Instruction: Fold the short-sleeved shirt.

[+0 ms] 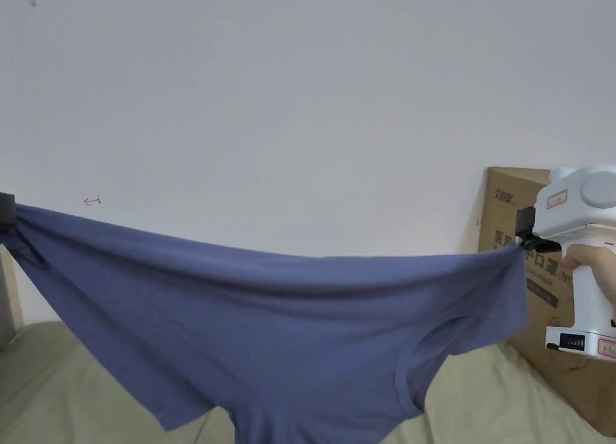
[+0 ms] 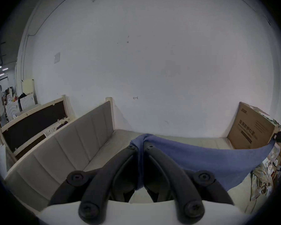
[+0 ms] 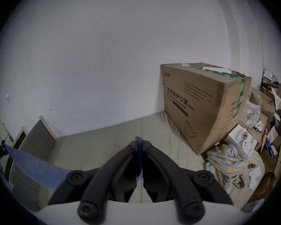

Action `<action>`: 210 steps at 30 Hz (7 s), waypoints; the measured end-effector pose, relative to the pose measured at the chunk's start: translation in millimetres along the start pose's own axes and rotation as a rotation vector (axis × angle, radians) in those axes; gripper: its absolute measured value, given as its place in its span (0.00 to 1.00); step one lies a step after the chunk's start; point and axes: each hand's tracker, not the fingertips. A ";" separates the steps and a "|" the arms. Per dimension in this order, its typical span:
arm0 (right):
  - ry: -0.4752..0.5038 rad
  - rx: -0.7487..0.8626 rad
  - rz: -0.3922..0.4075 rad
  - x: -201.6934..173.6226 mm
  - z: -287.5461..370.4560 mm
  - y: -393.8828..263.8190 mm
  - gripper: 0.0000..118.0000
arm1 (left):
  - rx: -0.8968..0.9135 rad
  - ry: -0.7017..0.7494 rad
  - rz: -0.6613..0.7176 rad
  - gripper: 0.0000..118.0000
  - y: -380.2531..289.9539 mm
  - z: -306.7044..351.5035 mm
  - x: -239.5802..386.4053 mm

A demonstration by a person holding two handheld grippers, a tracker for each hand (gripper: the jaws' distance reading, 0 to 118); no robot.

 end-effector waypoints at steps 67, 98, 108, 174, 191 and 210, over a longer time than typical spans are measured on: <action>-0.017 -0.450 -0.040 115.7 46.9 -423.9 0.73 | -0.578 -0.318 -0.150 0.00 -428.2 155.3 87.2; -0.017 -0.463 0.075 81.3 -15.6 -388.1 0.04 | -0.601 -0.239 -0.168 0.09 -383.4 51.4 98.1; -0.019 -0.486 0.052 91.3 -15.3 -393.7 0.04 | -0.613 -0.189 -0.110 0.85 -355.6 -106.2 98.0; -0.032 0.372 0.088 -142.3 100.7 183.0 0.04 | 0.296 0.150 -0.113 0.03 148.6 -20.4 111.7; -0.068 -0.108 0.181 -93.0 -132.2 -48.6 0.04 | -0.073 0.155 -0.331 0.03 -115.4 -183.6 137.6; 0.012 -0.485 0.246 1.3 -89.0 -323.2 0.04 | -0.514 0.097 -0.218 0.03 -356.1 -69.3 47.1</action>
